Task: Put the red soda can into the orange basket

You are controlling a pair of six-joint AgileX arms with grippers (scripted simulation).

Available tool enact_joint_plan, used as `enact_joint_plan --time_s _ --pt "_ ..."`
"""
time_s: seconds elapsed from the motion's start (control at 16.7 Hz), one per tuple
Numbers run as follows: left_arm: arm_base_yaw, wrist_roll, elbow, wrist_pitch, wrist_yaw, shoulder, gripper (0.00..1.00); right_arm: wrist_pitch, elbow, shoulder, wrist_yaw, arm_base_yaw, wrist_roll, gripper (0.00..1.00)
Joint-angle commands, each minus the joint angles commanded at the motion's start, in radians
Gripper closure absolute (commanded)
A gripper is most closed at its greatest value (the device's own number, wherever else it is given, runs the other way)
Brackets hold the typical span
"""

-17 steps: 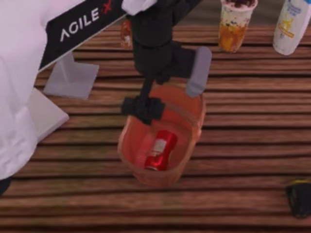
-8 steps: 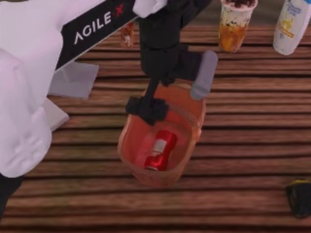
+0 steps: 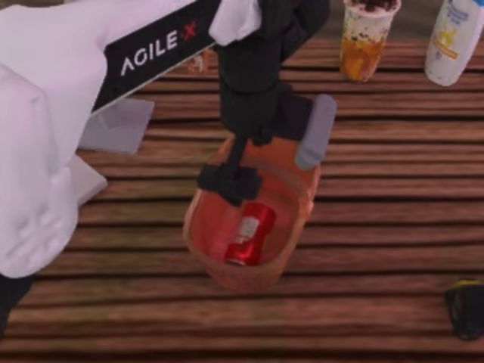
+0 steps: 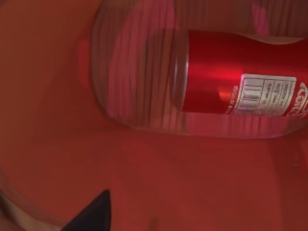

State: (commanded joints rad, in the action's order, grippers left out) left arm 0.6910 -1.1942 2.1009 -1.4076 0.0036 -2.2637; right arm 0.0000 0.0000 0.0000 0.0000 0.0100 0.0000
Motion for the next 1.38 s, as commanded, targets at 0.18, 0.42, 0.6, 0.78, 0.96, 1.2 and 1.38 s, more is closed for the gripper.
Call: enact_joint_plan --time_s 0.18,0.42,0.6,0.78,0.96,1.2,1.38 --pt "0.000 0.000 0.000 0.000 0.000 0.000 0.15 0.000 0.000 0.000 0.000 0.000 0.000 0.00" --pt "0.000 0.000 0.000 0.000 0.000 0.000 0.45 0.000 0.000 0.000 0.000 0.000 0.000 0.00" --pt "0.000 0.000 0.000 0.000 0.000 0.000 0.68 0.000 0.000 0.000 0.000 0.000 0.000 0.00" --pt "0.000 0.000 0.000 0.000 0.000 0.000 0.90 0.000 0.000 0.000 0.000 0.000 0.000 0.00" --pt "0.000 0.000 0.000 0.000 0.000 0.000 1.00 0.000 0.000 0.000 0.000 0.000 0.000 0.00" --pt "0.000 0.000 0.000 0.000 0.000 0.000 1.00 0.000 0.000 0.000 0.000 0.000 0.000 0.00" --pt "0.000 0.000 0.000 0.000 0.000 0.000 1.00 0.000 0.000 0.000 0.000 0.000 0.000 0.00"
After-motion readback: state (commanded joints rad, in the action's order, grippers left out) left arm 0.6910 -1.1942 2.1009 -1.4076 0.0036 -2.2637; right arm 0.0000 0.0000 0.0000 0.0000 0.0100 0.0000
